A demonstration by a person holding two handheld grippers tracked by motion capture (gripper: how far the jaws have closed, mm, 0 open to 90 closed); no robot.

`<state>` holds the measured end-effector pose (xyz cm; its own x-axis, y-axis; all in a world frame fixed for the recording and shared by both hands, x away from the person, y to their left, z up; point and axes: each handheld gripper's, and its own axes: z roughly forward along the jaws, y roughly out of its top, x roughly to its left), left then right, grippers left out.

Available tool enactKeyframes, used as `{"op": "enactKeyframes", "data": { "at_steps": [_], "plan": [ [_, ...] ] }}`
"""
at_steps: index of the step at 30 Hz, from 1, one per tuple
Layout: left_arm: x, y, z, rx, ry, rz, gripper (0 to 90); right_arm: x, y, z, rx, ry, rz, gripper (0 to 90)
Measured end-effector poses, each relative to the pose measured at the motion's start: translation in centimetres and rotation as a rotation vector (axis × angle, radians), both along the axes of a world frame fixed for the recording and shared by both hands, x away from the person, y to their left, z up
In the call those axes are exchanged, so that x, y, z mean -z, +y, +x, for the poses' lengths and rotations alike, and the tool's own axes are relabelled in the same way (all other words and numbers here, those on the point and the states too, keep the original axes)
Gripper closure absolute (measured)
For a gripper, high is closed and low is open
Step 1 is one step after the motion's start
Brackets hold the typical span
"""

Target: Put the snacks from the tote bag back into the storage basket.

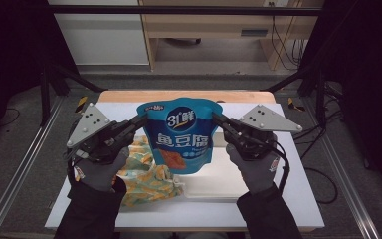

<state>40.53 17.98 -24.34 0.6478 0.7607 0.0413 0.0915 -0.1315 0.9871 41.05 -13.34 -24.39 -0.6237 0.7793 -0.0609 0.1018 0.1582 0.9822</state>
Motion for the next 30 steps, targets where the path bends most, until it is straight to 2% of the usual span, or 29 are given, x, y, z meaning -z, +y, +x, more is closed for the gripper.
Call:
{"op": "enactKeyframes", "data": {
  "at_steps": [9, 11, 12, 13, 30],
  "plan": [
    [0.4, -1.5, 0.1, 0.023, -0.006, 0.004, 90.0, 0.3, -1.5, -0.4, 0.025, 0.0, -0.001, 90.0],
    [0.5, -1.9, 0.1, 0.03, 0.01, 0.0, 90.0, 0.4, -1.8, -0.4, 0.03, 0.004, 0.001, 90.0],
    [0.5, -2.0, 0.2, 0.03, -0.002, 0.004, 90.0, 0.5, -2.0, -0.4, 0.032, 0.001, -0.001, 90.0],
    [0.6, -2.2, 0.2, 0.035, 0.01, 0.001, 90.0, 0.5, -2.2, -0.5, 0.036, 0.001, -0.002, 90.0],
    [1.6, -4.3, 0.9, 0.078, 0.027, 0.018, 90.0, 1.7, -4.3, -0.6, 0.076, 0.02, 0.005, 90.0]
  ]
}}
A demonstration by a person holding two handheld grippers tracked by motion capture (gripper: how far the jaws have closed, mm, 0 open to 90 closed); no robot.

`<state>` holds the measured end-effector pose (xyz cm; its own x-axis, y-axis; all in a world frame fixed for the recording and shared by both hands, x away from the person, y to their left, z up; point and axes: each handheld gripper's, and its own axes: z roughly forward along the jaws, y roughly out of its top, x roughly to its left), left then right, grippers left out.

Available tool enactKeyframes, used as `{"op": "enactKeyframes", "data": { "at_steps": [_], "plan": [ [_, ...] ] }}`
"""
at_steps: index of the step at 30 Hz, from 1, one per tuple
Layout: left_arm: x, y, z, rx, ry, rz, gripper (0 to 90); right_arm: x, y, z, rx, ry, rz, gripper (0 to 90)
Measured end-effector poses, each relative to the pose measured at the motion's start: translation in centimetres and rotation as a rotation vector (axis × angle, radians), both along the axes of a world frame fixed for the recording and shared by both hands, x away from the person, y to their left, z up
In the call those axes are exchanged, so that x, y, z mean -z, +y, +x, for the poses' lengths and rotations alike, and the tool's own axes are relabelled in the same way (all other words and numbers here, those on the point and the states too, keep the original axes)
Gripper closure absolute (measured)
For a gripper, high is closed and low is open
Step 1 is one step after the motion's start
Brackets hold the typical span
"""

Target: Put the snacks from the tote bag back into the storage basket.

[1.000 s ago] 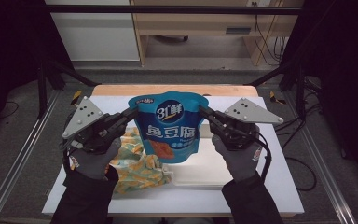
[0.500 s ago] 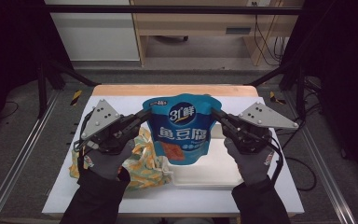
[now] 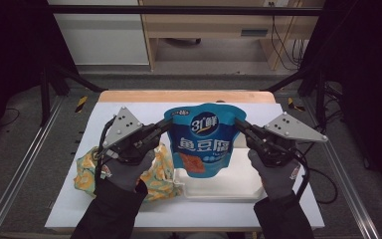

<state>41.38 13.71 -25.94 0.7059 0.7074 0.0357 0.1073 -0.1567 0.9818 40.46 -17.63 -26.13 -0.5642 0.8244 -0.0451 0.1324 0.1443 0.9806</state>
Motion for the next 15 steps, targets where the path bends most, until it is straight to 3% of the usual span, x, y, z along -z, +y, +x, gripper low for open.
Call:
{"op": "enactKeyframes", "data": {
  "at_steps": [15],
  "plan": [
    [1.9, -1.1, 0.4, 0.023, 0.022, 0.025, 90.0, 2.3, -1.1, 0.0, 0.02, 0.036, 0.012, 90.0]
  ]
}}
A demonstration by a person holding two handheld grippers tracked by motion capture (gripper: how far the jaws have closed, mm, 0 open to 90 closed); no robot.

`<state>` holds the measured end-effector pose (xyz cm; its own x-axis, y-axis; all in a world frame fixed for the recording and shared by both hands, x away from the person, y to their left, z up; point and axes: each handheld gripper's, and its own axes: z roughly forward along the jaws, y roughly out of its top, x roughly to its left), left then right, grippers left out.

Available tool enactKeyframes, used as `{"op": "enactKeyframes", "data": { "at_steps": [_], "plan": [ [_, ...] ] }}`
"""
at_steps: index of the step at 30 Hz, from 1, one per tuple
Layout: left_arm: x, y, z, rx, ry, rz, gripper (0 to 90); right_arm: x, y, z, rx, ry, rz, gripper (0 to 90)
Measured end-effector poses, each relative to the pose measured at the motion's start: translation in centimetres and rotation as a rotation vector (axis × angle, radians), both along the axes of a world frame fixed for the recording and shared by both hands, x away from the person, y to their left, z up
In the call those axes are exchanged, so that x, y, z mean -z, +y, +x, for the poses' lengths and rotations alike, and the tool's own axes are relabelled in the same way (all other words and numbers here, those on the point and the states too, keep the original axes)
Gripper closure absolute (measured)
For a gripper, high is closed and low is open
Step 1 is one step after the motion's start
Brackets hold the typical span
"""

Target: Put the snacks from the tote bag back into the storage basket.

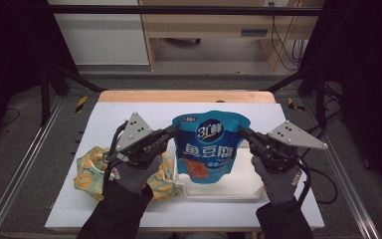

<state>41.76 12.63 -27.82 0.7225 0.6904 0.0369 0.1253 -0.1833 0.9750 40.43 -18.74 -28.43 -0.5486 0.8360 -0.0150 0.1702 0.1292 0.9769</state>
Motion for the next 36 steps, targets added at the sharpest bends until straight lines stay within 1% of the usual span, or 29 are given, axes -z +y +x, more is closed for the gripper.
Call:
{"op": "enactKeyframes", "data": {
  "at_steps": [2, 6, 13, 25, 36],
  "plan": [
    [0.3, -0.1, 0.1, -0.002, 0.006, -0.004, 90.0, 0.2, 0.0, 0.0, 0.001, 0.005, -0.001, 90.0],
    [0.9, 0.0, 0.3, -0.001, 0.015, 0.005, 90.0, 0.7, 0.0, 0.0, 0.002, 0.01, -0.006, 90.0],
    [1.8, 0.1, 0.4, -0.001, 0.031, 0.008, 90.0, 1.5, 0.2, 0.2, 0.004, 0.024, -0.014, 90.0],
    [3.1, 0.8, 0.5, -0.007, 0.056, 0.013, 90.0, 2.7, 0.8, 0.3, -0.004, 0.054, -0.024, 90.0],
    [4.1, 0.7, 0.4, 0.002, 0.067, 0.016, 90.0, 3.7, 0.8, 0.2, -0.006, 0.074, -0.025, 90.0]
  ]
}}
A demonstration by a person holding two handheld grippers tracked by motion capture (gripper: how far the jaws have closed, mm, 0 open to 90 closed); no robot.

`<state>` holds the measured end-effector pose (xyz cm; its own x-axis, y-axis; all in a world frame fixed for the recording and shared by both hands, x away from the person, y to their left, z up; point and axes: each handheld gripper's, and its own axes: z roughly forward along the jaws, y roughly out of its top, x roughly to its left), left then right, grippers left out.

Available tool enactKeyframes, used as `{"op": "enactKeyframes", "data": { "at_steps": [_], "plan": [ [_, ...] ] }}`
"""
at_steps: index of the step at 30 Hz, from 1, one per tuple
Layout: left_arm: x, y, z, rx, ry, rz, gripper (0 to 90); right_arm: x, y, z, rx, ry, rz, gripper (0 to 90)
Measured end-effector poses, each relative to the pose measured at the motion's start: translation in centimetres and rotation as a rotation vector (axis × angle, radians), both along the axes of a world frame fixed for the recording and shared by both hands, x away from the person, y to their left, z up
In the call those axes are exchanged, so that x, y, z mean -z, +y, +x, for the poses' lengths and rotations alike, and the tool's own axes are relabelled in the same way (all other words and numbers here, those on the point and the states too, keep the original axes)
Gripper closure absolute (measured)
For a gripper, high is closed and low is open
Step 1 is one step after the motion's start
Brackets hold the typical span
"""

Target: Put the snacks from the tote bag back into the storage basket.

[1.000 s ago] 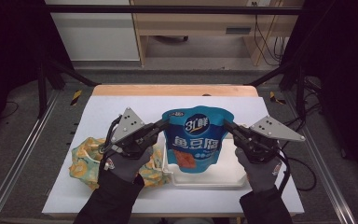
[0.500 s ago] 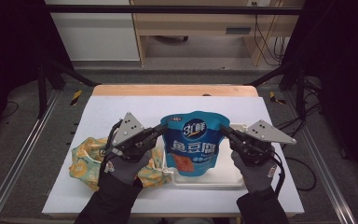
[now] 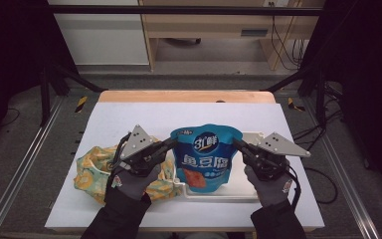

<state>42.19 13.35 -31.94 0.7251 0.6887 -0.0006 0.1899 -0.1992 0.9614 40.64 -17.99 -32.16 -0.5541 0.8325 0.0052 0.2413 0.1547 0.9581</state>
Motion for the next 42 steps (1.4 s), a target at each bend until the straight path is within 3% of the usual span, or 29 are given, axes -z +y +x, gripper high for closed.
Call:
{"op": "enactKeyframes", "data": {
  "at_steps": [32, 38, 42],
  "plan": [
    [1.3, -0.1, -0.6, 0.01, 0.001, -0.003, 89.1, 1.2, -0.2, -0.2, 0.007, 0.016, -0.011, 90.0],
    [1.6, -0.1, -0.6, 0.017, 0.003, 0.004, 80.7, 1.3, -0.2, -0.3, 0.007, 0.011, -0.004, 85.3],
    [1.6, 0.1, -0.6, 0.005, 0.002, 0.002, 72.5, 1.5, -0.4, -0.3, 0.018, 0.002, -0.003, 77.6]
  ]
}}
